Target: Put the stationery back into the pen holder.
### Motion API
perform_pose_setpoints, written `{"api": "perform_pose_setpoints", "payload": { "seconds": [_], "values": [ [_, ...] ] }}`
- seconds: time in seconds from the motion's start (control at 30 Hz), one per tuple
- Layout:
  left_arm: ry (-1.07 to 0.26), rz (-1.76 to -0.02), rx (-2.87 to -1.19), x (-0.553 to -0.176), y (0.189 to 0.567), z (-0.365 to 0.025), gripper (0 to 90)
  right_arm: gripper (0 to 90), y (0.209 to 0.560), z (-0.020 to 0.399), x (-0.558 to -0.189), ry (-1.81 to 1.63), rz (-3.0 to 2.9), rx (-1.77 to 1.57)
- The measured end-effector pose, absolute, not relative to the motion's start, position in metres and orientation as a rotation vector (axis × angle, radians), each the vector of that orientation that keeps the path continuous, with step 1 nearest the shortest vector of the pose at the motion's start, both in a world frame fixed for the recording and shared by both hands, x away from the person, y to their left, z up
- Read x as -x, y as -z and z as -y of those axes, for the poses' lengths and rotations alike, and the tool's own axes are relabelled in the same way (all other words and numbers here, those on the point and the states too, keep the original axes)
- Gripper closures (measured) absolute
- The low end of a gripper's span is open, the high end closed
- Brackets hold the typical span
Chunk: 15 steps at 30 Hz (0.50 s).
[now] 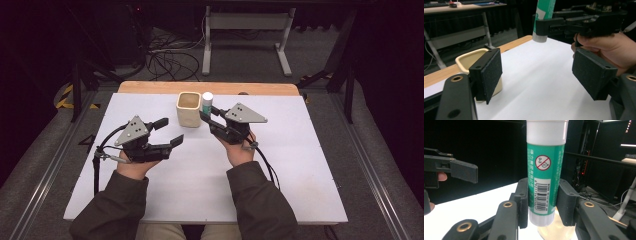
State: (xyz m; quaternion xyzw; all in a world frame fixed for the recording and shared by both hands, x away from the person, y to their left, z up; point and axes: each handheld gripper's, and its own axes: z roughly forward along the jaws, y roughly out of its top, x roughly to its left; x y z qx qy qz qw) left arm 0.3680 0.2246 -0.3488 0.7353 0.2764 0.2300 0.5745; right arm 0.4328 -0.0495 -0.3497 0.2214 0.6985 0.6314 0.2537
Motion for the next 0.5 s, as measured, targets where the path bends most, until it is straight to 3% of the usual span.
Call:
{"api": "perform_pose_setpoints", "payload": {
  "seconds": [0.5],
  "values": [
    [-0.543, -0.644, -1.769, -0.371, 0.350, -0.230, 20.8, 65.8, 0.345, 0.028, -0.457, -1.714, -1.905, -0.586]
  ]
}}
